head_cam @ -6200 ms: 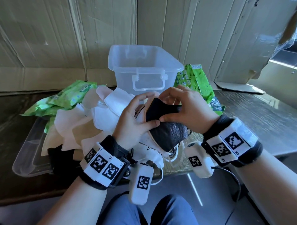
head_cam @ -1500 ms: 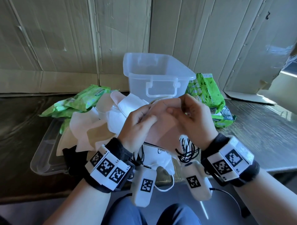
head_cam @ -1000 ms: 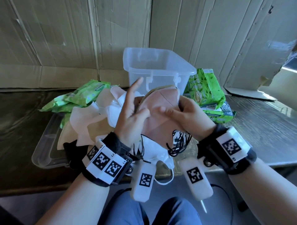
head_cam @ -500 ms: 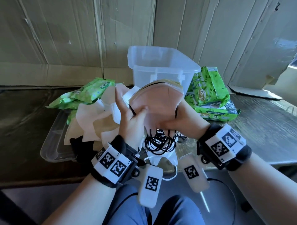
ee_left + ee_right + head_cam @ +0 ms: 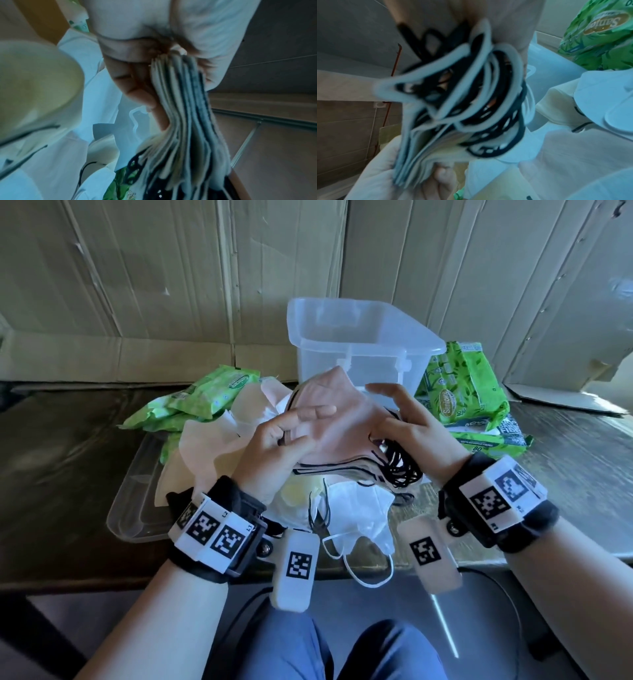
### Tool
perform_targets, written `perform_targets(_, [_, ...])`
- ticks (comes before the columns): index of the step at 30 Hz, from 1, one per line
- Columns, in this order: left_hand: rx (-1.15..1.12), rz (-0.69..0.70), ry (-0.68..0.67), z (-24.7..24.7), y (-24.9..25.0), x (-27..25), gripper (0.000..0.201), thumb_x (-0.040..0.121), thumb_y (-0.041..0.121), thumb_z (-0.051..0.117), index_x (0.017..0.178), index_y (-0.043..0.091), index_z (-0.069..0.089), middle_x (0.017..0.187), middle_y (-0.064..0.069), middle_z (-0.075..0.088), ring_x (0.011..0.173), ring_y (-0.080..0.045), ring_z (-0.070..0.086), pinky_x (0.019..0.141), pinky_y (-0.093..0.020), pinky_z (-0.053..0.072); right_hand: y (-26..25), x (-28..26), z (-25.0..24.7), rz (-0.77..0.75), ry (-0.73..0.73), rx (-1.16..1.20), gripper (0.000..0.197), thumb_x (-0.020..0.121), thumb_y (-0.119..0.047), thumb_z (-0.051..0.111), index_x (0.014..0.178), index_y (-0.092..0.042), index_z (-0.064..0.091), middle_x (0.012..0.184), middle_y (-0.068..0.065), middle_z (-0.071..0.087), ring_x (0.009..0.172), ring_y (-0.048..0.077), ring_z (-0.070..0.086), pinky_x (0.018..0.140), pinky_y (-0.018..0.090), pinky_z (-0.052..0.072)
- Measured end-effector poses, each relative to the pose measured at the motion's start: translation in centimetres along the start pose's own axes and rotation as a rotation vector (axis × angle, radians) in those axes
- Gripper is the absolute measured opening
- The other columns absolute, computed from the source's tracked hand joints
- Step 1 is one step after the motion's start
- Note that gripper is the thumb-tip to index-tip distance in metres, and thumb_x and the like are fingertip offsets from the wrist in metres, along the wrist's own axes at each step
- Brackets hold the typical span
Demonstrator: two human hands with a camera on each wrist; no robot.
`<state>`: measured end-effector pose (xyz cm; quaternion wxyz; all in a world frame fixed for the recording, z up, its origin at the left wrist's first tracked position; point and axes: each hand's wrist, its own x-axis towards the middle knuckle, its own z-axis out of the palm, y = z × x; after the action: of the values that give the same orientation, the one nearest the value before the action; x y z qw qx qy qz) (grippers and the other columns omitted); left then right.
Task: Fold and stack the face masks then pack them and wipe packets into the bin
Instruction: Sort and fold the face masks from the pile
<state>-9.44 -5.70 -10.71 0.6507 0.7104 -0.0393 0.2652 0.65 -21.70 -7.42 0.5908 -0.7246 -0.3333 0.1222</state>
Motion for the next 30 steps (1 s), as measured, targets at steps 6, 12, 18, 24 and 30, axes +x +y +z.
perform_targets(6, [-0.081, -0.057, 0.193, -0.5, -0.1, 0.8, 0.030, 0.076, -0.016, 0.061, 0.077, 0.014, 0.065, 0.071, 0.019, 0.071, 0.072, 0.007, 0.064, 0.068, -0.009, 0.049, 0.2, 0.4, 0.0, -0.006, -0.178, -0.295, 0.046, 0.070, -0.010, 0.058, 0.114, -0.021, 0.052, 0.088, 0.005, 0.061, 0.068, 0.008, 0.055, 0.066, 0.023, 0.044])
perform_targets(12, [-0.077, -0.061, 0.315, -1.6, -0.3, 1.5, 0.030, 0.078, -0.017, 0.057, 0.084, 0.011, 0.065, 0.068, 0.020, 0.070, 0.072, 0.009, 0.063, 0.070, -0.007, 0.046, 1.1, 1.6, -1.5, -0.051, -0.099, -0.211, 0.036, 0.077, -0.005, 0.066, 0.098, -0.032, 0.056, 0.070, 0.013, 0.059, 0.069, 0.019, 0.051, 0.072, 0.035, 0.041])
perform_targets(18, [0.039, -0.048, 0.440, -3.0, -0.3, 1.0, 0.037, 0.080, -0.018, 0.051, 0.104, 0.007, 0.064, 0.086, 0.007, 0.065, 0.074, 0.013, 0.062, 0.072, -0.006, 0.045, 0.6, 4.7, -3.1, -0.110, 0.034, -0.447, 0.021, 0.093, -0.020, 0.052, 0.112, -0.016, 0.058, 0.093, 0.007, 0.066, 0.073, -0.005, 0.058, 0.072, 0.014, 0.042])
perform_targets(24, [0.099, -0.059, 0.496, -3.3, -0.1, 0.2, 0.039, 0.081, -0.016, 0.047, 0.096, 0.014, 0.066, 0.085, 0.016, 0.062, 0.074, 0.021, 0.057, 0.069, 0.000, 0.040, -0.5, 8.0, 1.8, -0.240, -0.255, -1.046, 0.056, 0.085, 0.008, 0.048, 0.133, -0.020, 0.047, 0.136, 0.003, 0.048, 0.105, 0.012, 0.048, 0.085, 0.013, 0.030])
perform_targets(30, [0.071, -0.095, 0.512, -4.8, -0.5, -0.2, 0.036, 0.081, -0.014, 0.047, 0.087, 0.015, 0.067, 0.062, 0.032, 0.064, 0.073, 0.017, 0.059, 0.065, -0.001, 0.040, -0.8, 10.3, 6.6, -0.191, -0.403, -1.204, 0.070, 0.084, 0.008, 0.050, 0.144, -0.016, 0.024, 0.151, 0.008, 0.027, 0.133, 0.024, 0.036, 0.097, 0.018, 0.026])
